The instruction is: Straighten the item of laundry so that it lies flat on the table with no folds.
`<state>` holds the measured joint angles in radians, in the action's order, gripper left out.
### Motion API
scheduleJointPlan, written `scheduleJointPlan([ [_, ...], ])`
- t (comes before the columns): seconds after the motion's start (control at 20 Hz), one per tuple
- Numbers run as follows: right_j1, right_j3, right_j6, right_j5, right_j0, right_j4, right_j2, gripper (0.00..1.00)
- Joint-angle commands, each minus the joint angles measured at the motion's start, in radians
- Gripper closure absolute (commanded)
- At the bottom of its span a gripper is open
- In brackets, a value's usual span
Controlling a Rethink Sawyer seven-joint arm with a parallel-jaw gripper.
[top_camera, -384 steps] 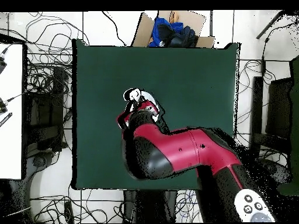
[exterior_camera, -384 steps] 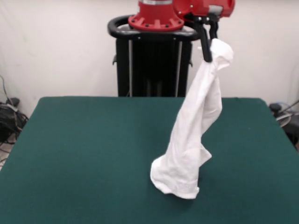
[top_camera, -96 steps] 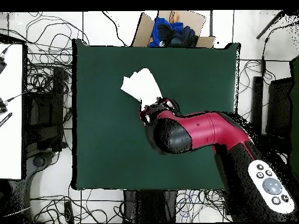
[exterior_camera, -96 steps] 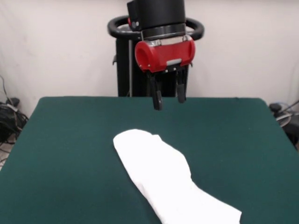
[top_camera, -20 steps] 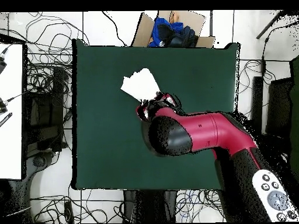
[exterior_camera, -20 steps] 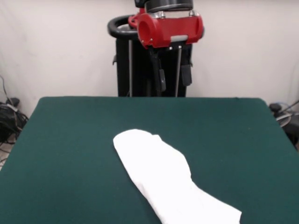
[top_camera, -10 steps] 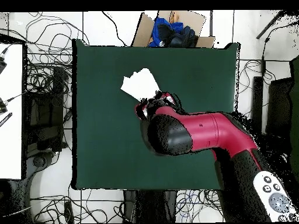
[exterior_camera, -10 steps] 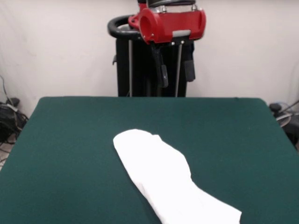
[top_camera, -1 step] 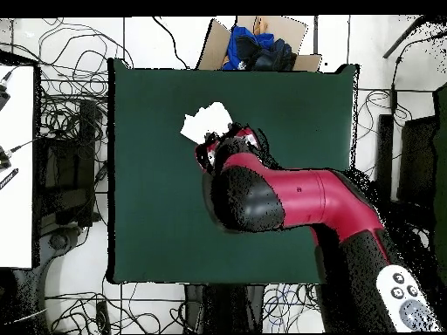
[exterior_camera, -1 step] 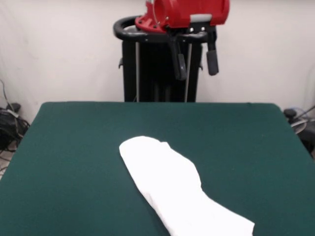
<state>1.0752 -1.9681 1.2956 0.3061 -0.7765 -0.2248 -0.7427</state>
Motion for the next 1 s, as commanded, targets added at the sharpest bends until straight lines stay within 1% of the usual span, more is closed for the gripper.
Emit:
scheduleJointPlan([
  [0.05,0.009,-0.079,0.291,-0.050,0.027,0.109,0.053,0.00],
  [0.15,0.008,-0.084,0.287,-0.050,0.059,0.106,0.098,0.00],
  [0.3,-0.035,-0.071,0.322,-0.061,0.134,0.105,0.214,0.00],
  [0.5,-0.057,-0.070,0.317,-0.026,0.156,0.151,0.248,0.00],
  [0.6,-0.058,-0.083,0.335,-0.038,0.161,0.191,0.255,0.00],
  [0.75,-0.057,-0.093,0.337,-0.047,0.170,0.223,0.269,0.00],
  [0.8,-0.057,-0.097,0.339,-0.051,0.172,0.233,0.274,1.00],
  [1.0,-0.056,-0.109,0.327,-0.071,0.176,0.261,0.285,1.00],
])
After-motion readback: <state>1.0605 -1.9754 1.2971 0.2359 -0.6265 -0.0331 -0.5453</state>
